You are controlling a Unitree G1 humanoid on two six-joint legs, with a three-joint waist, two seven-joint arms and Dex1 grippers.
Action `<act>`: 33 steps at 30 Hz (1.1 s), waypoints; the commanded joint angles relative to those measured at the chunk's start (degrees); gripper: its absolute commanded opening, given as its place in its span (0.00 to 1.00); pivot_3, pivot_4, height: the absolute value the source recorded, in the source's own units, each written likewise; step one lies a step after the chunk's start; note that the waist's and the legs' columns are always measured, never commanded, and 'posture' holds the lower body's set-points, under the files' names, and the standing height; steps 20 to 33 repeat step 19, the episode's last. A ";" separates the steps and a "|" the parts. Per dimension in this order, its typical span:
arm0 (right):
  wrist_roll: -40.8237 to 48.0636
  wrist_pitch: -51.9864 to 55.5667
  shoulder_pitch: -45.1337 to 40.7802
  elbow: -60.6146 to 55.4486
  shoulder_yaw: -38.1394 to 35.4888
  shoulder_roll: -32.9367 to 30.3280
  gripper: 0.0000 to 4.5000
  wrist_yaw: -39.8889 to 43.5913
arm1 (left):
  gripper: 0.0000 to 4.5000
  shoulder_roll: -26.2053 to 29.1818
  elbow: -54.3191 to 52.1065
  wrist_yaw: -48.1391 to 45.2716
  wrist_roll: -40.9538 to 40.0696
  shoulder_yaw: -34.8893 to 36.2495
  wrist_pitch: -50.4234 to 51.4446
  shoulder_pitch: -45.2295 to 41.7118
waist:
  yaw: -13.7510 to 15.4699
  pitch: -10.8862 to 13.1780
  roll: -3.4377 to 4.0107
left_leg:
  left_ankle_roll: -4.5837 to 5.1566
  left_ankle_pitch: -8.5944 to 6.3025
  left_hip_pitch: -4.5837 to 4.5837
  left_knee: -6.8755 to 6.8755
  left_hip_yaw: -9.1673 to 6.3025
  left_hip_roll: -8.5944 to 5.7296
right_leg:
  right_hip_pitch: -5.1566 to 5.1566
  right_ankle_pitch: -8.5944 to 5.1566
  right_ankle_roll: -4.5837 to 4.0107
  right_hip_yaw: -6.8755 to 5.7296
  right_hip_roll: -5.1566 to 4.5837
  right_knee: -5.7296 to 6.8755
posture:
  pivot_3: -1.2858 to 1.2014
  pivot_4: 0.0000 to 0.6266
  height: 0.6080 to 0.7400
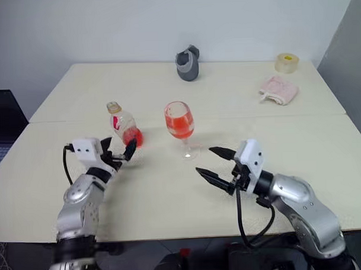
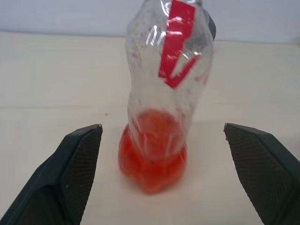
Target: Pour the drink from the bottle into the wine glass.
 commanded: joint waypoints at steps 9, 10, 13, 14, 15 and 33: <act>-13.05 0.86 10.06 -4.68 -4.10 10.51 0.72 -24.19 | 0.99 -3.35 -31.01 9.41 -5.49 -3.03 19.34 12.90 | 0.83 -0.05 0.05 | -0.04 0.01 0.09 -0.02 0.09 -0.03 | 0.09 0.00 0.01 0.06 0.01 -0.02 | 0.52 0.24 1.00; -13.62 0.76 10.66 -4.63 -4.11 11.10 0.72 -24.93 | 0.99 -4.08 -31.98 10.41 -5.12 -3.83 20.13 13.38 | 0.85 -0.06 0.06 | -0.04 0.01 0.09 -0.02 0.10 -0.06 | 0.09 0.00 0.01 0.06 0.01 -0.02 | 0.52 0.24 1.00; -14.49 1.33 12.41 -4.78 -4.31 12.54 0.72 -26.98 | 0.99 -5.64 -33.71 12.52 -3.83 -5.66 21.11 14.46 | 0.85 -0.08 0.07 | -0.01 0.00 0.10 -0.03 0.13 -0.12 | 0.10 0.00 0.01 0.05 0.05 -0.04 | 0.52 0.24 1.00; -14.66 1.59 12.97 -4.89 -4.38 12.98 0.72 -27.50 | 0.99 -5.98 -33.97 13.09 -3.70 -5.92 21.59 14.58 | 0.85 -0.08 0.08 | 0.00 -0.01 0.11 -0.03 0.15 -0.12 | 0.10 0.00 0.01 0.07 0.08 -0.04 | 0.52 0.24 1.00; -15.00 1.65 13.73 -4.89 -4.27 13.45 0.72 -28.15 | 0.99 -6.04 -34.07 13.46 -3.23 -6.30 21.70 14.68 | 0.85 -0.08 0.08 | 0.00 -0.01 0.11 -0.04 0.15 -0.12 | 0.10 0.00 0.01 0.07 0.09 -0.05 | 0.52 0.24 1.00; -15.99 1.21 15.75 -4.81 -3.28 15.22 0.72 -29.79 | 0.99 -5.80 -34.41 14.10 -1.43 -7.29 21.55 15.45 | 0.82 -0.09 0.09 | 0.03 -0.03 0.14 -0.07 0.25 -0.11 | 0.11 0.00 0.01 0.10 0.11 -0.05 | 0.52 0.24 1.00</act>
